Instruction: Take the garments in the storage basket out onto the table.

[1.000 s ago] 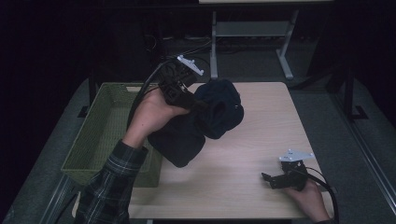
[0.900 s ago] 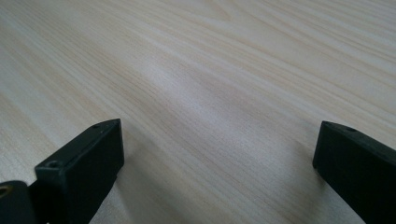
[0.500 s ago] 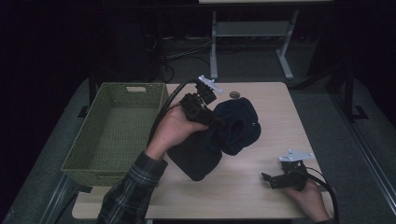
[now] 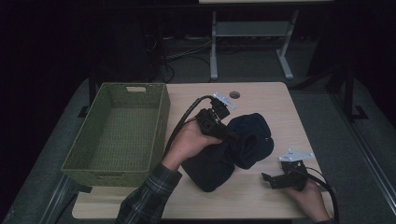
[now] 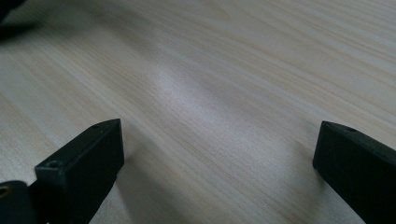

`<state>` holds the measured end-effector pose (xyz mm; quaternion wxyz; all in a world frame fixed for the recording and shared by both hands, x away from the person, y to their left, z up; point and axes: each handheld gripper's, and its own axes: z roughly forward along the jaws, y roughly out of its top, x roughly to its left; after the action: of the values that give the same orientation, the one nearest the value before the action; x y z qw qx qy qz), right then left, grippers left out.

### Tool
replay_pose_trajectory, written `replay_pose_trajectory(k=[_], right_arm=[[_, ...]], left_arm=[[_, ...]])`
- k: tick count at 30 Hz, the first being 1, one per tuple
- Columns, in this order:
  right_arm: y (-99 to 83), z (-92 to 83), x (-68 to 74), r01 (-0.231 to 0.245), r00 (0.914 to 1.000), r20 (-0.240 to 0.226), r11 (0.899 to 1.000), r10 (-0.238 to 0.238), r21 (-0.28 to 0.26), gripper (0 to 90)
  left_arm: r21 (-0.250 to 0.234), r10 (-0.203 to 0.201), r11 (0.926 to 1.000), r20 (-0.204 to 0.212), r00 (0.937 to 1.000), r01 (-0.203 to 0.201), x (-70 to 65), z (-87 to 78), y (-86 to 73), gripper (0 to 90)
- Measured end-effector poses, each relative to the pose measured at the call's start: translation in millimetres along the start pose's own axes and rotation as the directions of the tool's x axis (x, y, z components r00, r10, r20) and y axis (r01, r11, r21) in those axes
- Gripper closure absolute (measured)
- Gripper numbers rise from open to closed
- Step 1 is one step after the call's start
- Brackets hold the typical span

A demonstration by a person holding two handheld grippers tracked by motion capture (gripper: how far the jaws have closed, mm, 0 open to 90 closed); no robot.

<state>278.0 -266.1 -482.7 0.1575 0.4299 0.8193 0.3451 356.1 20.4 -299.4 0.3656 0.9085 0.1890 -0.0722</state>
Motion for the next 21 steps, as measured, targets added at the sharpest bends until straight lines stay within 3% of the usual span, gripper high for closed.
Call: replay_pose_trajectory(k=[5, 10, 16, 21], right_arm=[[0.0, 0.1, 0.0, 0.001, 1.0000, 0.001, 1.000, -0.001, -0.001, 1.5], [-0.1, 0.2, -0.4, 0.006, 1.0000, 0.001, 1.000, -0.006, -0.001, 1.5], [0.0, 0.3, -0.1, -0.001, 1.0000, 0.002, 1.000, 0.001, -0.001, 1.5], [0.0, 0.3, -0.1, 0.000, 1.0000, 0.003, 1.000, 0.000, 0.000, 1.5]], left_arm=[[0.006, -0.037, 0.9993, 0.011, 0.9993, 0.037, 16.2, 17.9, -12.6, 79.0], [0.008, -0.061, 0.9981, 0.000, 0.9981, 0.061, 29.8, 25.3, -20.6, 78.9], [-0.011, -0.079, 0.9969, -0.026, 0.9966, 0.078, 46.2, 32.6, -30.5, 78.3], [-0.024, -0.093, 0.9955, -0.078, 0.9926, 0.092, 58.6, 38.0, -37.2, 76.7]])
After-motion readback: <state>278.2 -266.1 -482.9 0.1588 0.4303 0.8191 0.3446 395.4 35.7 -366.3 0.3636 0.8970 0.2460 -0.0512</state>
